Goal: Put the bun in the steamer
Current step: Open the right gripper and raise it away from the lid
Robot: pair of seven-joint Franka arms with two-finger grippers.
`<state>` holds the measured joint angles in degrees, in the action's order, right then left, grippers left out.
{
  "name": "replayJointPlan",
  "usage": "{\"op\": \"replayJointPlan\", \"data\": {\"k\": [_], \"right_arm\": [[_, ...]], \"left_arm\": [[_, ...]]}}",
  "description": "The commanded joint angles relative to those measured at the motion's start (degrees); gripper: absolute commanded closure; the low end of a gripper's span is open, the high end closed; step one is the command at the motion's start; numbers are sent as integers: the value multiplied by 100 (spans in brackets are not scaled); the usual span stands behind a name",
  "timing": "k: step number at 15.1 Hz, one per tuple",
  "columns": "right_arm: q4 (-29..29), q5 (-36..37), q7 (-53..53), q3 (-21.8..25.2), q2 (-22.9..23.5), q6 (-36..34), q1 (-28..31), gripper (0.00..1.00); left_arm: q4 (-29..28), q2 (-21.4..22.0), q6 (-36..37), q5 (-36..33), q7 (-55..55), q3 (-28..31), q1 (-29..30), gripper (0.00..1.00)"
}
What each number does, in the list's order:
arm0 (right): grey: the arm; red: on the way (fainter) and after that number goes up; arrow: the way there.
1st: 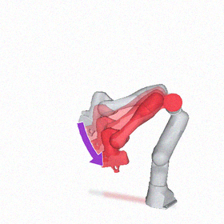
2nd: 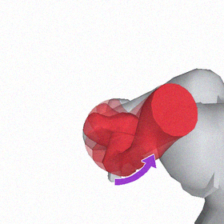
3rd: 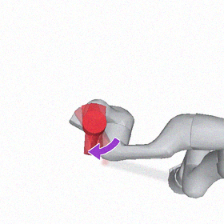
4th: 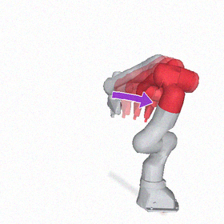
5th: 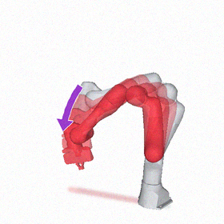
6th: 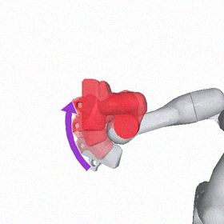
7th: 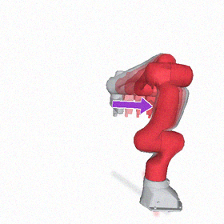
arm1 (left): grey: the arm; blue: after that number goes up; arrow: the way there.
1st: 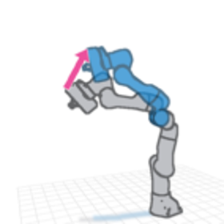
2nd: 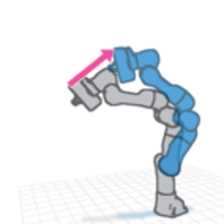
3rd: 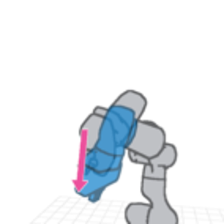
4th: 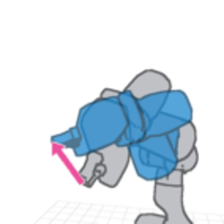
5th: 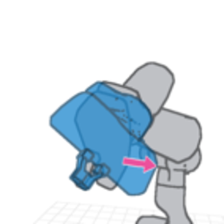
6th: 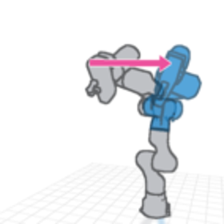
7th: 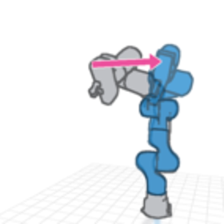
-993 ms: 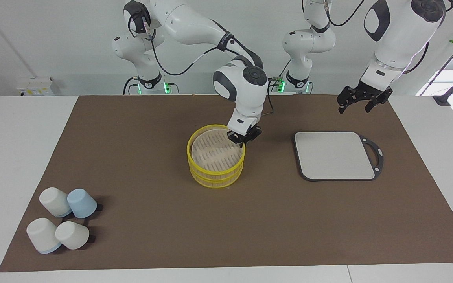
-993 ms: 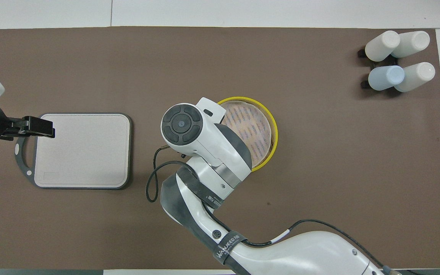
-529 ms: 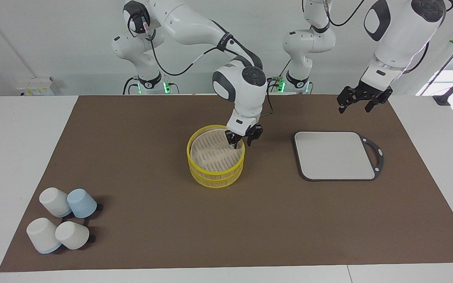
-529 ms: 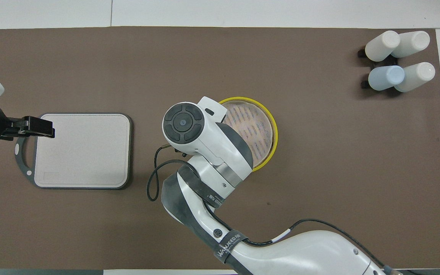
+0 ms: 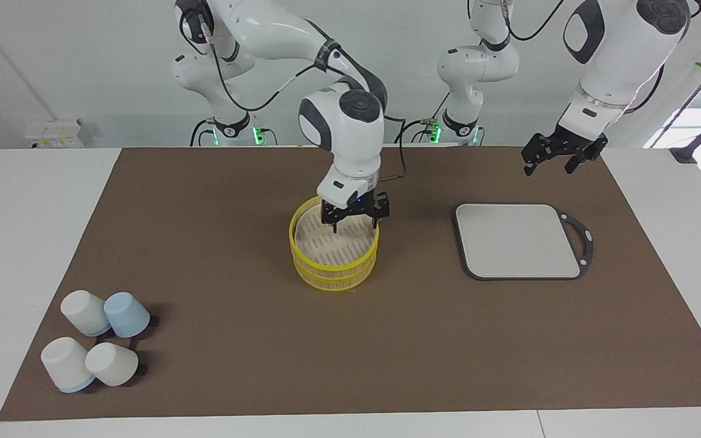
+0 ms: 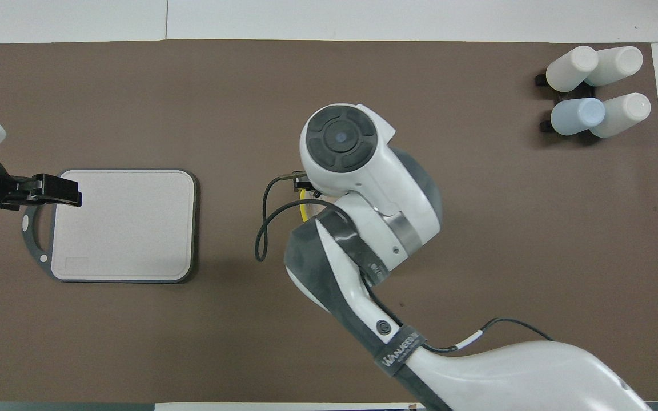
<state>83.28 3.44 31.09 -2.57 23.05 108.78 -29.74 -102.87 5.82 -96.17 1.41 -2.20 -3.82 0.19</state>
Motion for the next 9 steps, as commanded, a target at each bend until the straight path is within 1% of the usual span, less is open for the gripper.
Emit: {"op": "replayJointPlan", "data": {"k": [1, 4, 6, 9], "right_arm": [[154, -19, -41, -94, -555, -653, 633, 0], [171, -19, -208, -86, -898, -1339, 1144, 0], [285, -28, -348, -94, -1205, -1700, 1601, 0], [610, -28, -1006, -94, -1627, -1719, 2120, 0]], "left_arm": [[66, 24, 125, 26, 70, 92, -72, 0], [66, 33, 116, 26, 53, 92, -72, 0], [66, 33, 125, 26, 61, 92, -72, 0], [66, 42, 116, 26, 70, 92, -63, 0]]}}
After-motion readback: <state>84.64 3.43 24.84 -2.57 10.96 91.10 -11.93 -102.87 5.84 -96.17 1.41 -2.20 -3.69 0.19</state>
